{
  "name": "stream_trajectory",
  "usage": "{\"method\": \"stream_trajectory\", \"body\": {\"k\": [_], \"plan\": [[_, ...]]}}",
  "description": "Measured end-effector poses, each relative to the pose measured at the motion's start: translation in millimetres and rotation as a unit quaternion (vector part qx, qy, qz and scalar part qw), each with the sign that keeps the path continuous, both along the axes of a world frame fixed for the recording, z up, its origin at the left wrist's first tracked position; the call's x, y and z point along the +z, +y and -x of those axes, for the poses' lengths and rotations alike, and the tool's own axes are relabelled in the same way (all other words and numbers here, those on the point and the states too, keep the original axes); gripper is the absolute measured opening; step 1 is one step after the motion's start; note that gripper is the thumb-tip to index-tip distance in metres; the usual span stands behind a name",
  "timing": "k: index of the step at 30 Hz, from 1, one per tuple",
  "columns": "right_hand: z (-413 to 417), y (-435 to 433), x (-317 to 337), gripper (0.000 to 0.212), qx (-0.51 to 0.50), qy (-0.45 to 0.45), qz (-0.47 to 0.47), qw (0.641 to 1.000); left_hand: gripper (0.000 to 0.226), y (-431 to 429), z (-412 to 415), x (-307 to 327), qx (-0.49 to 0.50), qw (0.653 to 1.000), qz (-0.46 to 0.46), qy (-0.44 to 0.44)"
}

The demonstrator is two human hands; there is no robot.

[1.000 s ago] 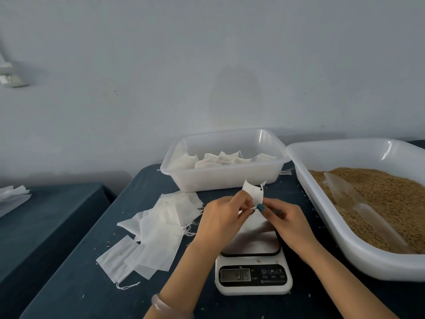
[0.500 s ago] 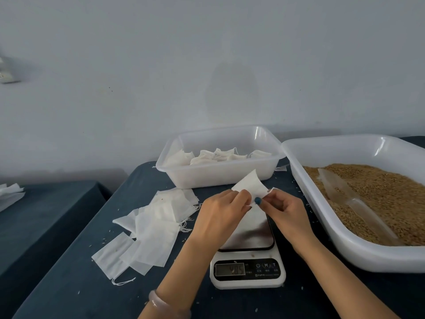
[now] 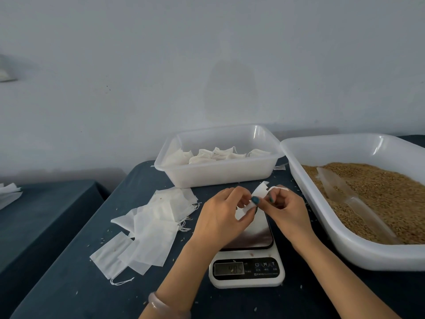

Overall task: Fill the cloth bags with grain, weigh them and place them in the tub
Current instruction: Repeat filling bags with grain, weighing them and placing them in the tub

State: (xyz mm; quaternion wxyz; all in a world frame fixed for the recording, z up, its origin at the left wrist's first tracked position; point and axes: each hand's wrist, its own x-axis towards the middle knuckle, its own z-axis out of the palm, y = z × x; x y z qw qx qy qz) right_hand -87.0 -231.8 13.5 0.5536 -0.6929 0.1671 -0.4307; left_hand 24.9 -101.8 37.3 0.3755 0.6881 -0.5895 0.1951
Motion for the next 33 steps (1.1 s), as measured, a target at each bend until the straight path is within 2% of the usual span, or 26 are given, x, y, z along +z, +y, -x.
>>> {"method": "stream_trajectory", "body": {"k": [5, 7, 12, 15, 19, 22, 25, 30, 33], "plan": [[0.1, 0.5, -1.5, 0.038, -0.022, -0.006, 0.036, 0.999, 0.016, 0.8, 1.5, -0.3, 0.007, 1.0, -0.019, 0.022], [-0.4, 0.3, -4.5, 0.036, -0.028, -0.006, 0.069, 0.997, 0.014, 0.2, 2.1, -0.9, 0.016, 1.0, -0.021, 0.016], [-0.8, 0.0, -8.6, 0.046, -0.09, -0.003, 0.155, 0.984, 0.006, 0.4, 1.7, -0.9, 0.023, 0.999, 0.002, 0.042], [2.1, 2.2, -6.5, 0.035, -0.136, 0.029, 0.231, 0.963, 0.004, 0.4, 1.2, 0.6, 0.042, 0.996, 0.029, 0.073], [6.3, 10.1, -3.1, 0.011, -0.158, 0.03, 0.355, 0.921, 0.013, 0.2, 1.4, 2.3, 0.08, 0.993, 0.046, 0.067], [7.0, 10.8, -3.7, 0.008, -0.189, 0.046, 0.415, 0.889, 0.011, 0.4, 1.7, 2.4, 0.081, 0.995, 0.039, 0.045], [9.0, 11.6, -1.4, 0.011, -0.214, 0.047, 0.418, 0.882, 0.013, 0.7, 2.4, 2.9, 0.081, 0.996, 0.039, 0.014], [10.9, 17.5, 5.1, 0.014, -0.218, 0.01, 0.29, 0.932, 0.013, 1.9, 3.0, 2.5, 0.051, 0.997, 0.03, -0.04], [11.2, 16.1, 3.8, 0.017, -0.228, 0.013, 0.311, 0.923, 0.015, 0.5, 3.9, 2.6, 0.043, 0.995, 0.038, -0.077]]}}
